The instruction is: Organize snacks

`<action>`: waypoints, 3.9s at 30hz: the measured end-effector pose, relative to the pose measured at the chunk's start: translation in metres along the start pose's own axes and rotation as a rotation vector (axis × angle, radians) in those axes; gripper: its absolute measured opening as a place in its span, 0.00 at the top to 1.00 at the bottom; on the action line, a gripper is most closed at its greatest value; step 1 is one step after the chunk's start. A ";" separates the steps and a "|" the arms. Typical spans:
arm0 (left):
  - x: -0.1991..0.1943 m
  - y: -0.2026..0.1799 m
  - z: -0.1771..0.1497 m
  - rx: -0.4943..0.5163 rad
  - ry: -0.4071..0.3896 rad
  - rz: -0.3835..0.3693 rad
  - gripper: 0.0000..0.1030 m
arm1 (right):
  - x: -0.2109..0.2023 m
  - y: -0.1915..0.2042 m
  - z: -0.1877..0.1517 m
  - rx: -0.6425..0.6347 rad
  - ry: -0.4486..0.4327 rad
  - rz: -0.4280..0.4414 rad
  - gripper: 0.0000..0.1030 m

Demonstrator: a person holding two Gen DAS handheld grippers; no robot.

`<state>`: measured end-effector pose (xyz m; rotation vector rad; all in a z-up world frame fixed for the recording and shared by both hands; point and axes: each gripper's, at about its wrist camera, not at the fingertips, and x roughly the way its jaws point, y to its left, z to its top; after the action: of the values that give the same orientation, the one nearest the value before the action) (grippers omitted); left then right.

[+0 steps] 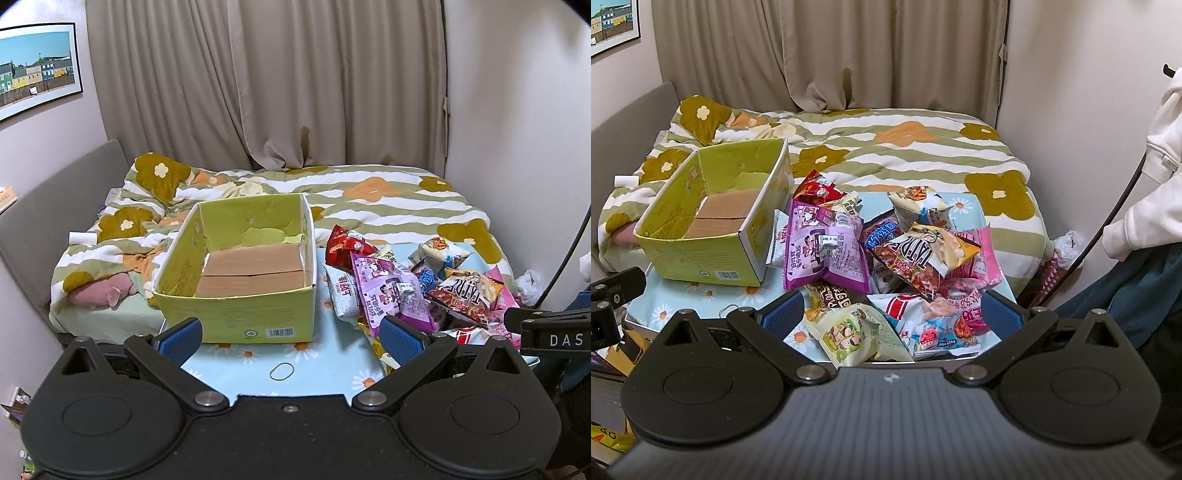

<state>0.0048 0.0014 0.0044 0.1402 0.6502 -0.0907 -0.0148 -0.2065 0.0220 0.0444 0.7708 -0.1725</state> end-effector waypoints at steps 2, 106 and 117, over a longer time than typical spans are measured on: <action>0.000 0.000 0.000 0.000 0.002 0.000 0.00 | 0.000 0.000 0.000 -0.002 0.000 0.000 0.00; 0.189 -0.113 0.055 0.062 0.096 -0.135 0.32 | 0.234 -0.100 0.059 0.358 0.225 0.265 0.37; 0.137 -0.055 0.093 -0.024 -0.050 -0.025 0.32 | 0.173 -0.053 0.113 0.190 0.090 0.394 0.37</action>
<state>0.1617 -0.0734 -0.0116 0.1061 0.6028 -0.1098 0.1758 -0.2948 -0.0165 0.3833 0.8186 0.1322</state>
